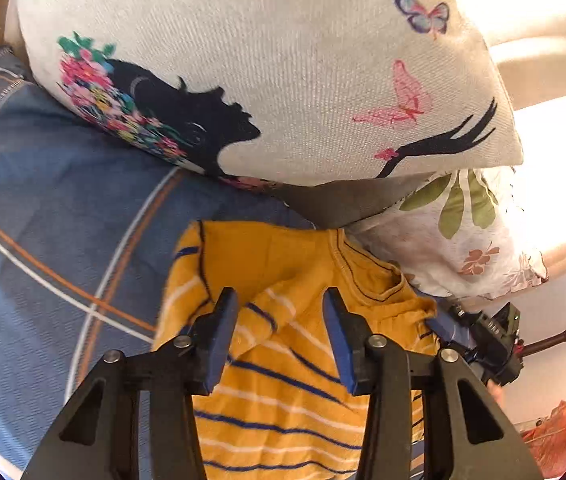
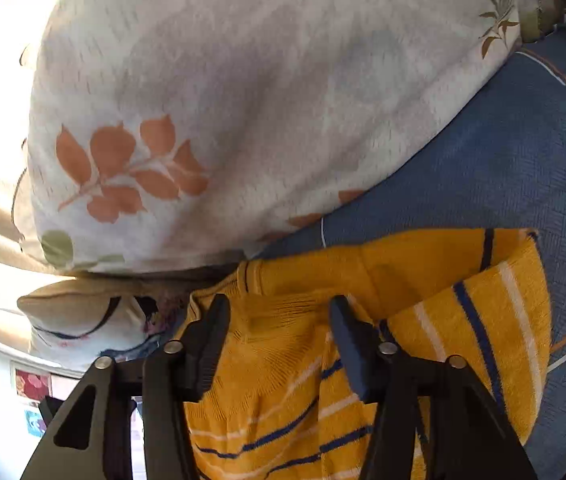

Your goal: Fold small clothes

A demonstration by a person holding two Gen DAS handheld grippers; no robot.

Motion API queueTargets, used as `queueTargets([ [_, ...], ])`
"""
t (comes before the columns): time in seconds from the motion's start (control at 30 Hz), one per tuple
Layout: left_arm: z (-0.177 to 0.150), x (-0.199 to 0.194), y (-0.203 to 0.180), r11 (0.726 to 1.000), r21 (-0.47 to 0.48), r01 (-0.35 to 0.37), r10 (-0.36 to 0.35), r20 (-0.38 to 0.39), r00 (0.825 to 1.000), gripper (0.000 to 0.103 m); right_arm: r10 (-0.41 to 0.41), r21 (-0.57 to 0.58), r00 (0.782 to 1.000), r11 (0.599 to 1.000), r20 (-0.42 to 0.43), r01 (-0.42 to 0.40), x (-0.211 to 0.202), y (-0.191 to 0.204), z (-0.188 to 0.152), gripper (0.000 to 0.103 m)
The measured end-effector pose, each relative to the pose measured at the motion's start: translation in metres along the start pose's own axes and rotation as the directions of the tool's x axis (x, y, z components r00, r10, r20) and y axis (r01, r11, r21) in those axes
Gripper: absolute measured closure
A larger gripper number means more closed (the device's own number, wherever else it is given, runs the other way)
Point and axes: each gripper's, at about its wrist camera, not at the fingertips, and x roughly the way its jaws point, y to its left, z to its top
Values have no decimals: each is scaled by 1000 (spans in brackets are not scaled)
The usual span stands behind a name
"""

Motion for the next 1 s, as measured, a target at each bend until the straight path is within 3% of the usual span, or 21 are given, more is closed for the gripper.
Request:
queueTargets([
  [0.1,-6,-4,-16,996,82,-28,28,-3,1000,61,-13,-38,1000,999,24,14,-13,10,-3,38],
  [0.17,-12,3,-31,987,154,-45,48,-14,999,59,-41,-147,999,988,4,41,-16,29,-16,38],
  [0.33,-19,52,-49,959,266,-92,117,-78,990,59,-154,-416,983,904,-103,98,5,62,-64,38],
  [0.4,-19,75,-43,937,287,-197,228,-77,971,60,-179,-449,973,889,-147,95,18,63,-76,38],
  [0.47,-15,90,-27,904,286,-318,345,-48,937,75,-206,-470,966,876,-157,111,27,60,-81,39],
  [0.5,-13,93,-18,900,276,-339,364,-45,930,87,-243,-489,960,860,-140,146,31,60,-81,41],
  [0.57,-9,91,-9,913,252,-322,337,-21,941,91,-360,-545,932,788,-32,286,37,57,-72,42],
  [0.6,-8,91,-7,913,250,-321,337,-19,941,93,-426,-568,904,737,32,367,42,55,-64,46],
  [0.63,-6,90,-6,912,251,-323,338,-14,941,94,-450,-564,892,724,51,397,45,51,-56,54],
  [0.73,-3,81,-4,934,223,-279,293,-32,956,94,-434,-475,900,784,42,400,37,48,-36,60],
  [0.77,-2,72,-3,945,211,-250,261,-30,965,94,-397,-463,917,804,49,373,27,53,-35,58],
  [0.87,0,48,-4,951,222,-215,218,11,976,85,-364,-530,929,775,72,345,10,71,-43,44],
  [0.93,2,44,-8,944,261,-201,202,20,979,51,-333,-602,943,750,15,274,10,82,-57,40],
  [1.0,4,52,-14,929,312,-200,208,7,978,42,-329,-643,943,734,-56,218,24,91,-68,40],
])
